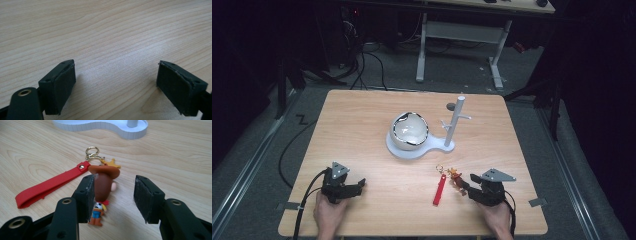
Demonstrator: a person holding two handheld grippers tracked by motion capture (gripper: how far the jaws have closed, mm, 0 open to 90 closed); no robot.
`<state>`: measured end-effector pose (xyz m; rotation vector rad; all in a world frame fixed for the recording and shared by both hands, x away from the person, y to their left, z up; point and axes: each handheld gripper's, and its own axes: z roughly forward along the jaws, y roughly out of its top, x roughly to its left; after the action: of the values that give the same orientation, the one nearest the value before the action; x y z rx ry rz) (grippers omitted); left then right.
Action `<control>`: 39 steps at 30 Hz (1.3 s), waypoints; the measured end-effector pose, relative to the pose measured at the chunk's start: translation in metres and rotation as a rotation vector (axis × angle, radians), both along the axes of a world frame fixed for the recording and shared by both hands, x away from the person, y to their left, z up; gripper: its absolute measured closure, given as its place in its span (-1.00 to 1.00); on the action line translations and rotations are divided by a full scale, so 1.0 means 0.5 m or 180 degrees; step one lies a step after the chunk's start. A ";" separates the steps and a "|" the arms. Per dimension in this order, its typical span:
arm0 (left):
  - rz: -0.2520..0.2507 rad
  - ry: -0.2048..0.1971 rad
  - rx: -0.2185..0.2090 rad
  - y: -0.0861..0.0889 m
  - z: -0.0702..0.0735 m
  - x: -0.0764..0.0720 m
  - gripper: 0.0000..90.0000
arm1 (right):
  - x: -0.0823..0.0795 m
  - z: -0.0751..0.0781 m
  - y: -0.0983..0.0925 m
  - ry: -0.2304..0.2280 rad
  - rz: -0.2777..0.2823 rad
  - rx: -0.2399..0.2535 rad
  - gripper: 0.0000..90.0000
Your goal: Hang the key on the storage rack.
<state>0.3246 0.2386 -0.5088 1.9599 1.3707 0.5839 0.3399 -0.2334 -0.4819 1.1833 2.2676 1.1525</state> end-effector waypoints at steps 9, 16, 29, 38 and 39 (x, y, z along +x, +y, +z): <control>0.0000 0.0000 0.0001 0.000 0.000 0.000 -0.64 | 0.012 -0.015 0.029 0.0067 0.0077 -0.0030 0.14; 0.0000 0.0000 0.0000 0.000 0.000 0.000 -0.64 | 0.021 -0.027 0.039 0.0159 0.0061 -0.0088 0.15; 0.0000 -0.0001 0.0000 0.000 0.000 0.000 -0.64 | 0.021 -0.040 0.048 0.0104 0.0080 -0.0218 0.24; 0.0000 0.0000 0.0000 0.000 0.000 0.000 -0.64 | 0.018 -0.039 0.050 0.0034 0.0157 -0.0265 0.26; 0.0000 0.0000 0.0001 0.000 0.000 0.000 -0.64 | 0.016 -0.037 0.049 0.0013 0.0161 -0.0252 0.26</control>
<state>0.3246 0.2385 -0.5088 1.9602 1.3707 0.5840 0.3478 -0.2089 -0.5005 1.1055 2.3360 1.0685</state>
